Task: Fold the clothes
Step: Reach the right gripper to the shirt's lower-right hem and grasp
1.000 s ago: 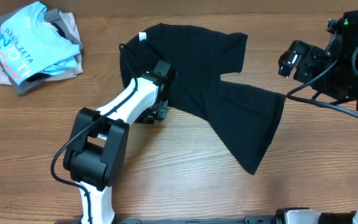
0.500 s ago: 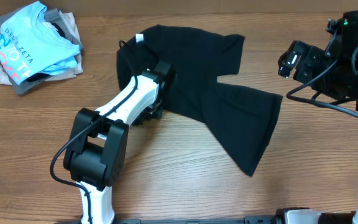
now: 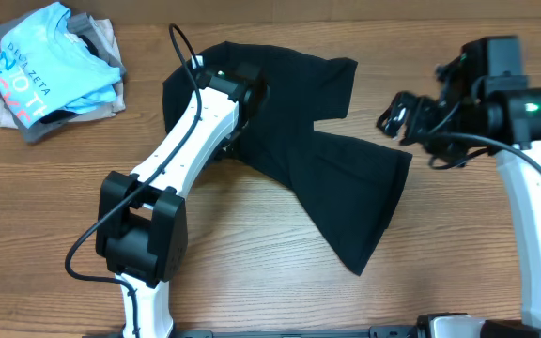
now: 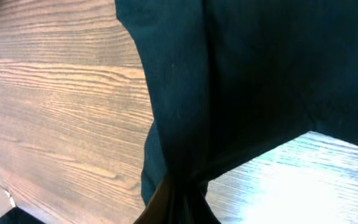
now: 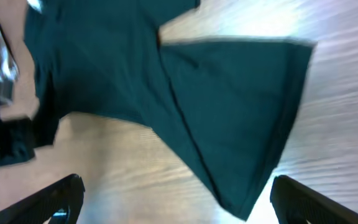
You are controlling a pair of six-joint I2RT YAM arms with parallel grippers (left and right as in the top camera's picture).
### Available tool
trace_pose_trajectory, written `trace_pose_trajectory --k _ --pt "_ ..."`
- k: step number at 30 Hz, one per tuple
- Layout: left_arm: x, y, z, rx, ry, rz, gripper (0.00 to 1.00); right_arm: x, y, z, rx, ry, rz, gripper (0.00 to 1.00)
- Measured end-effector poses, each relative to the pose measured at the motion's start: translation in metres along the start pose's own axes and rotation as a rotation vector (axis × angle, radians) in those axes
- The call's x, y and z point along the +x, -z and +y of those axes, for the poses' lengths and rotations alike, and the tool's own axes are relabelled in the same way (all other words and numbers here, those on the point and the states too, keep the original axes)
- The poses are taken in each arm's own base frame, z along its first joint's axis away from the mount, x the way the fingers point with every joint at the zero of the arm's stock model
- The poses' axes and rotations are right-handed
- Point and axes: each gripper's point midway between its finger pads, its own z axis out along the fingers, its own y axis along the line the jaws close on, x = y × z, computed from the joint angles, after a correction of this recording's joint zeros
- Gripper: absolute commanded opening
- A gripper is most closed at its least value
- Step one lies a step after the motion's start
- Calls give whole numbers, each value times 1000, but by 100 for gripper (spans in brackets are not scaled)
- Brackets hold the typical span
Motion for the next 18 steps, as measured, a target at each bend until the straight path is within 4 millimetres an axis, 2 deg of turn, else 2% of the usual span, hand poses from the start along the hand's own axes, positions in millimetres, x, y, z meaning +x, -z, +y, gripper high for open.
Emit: trace_pose_trajectory --k 4,8,12,15,18 --pt "0 -1 1 -1 2 3 5 35 -45 2 -17 39 138 100" --pt "-1 -2 4 0 12 5 7 80 -81 -11 21 51 280 100" --pt "-3 -4 8 1 29 7 7 120 -100 -27 68 48 401 99" --pt "-4 -5 10 2 37 7 8 141 -110 -36 91 52 457 99" --pt "-5 -6 10 4 40 3 8 158 -119 -35 99 82 492 99"
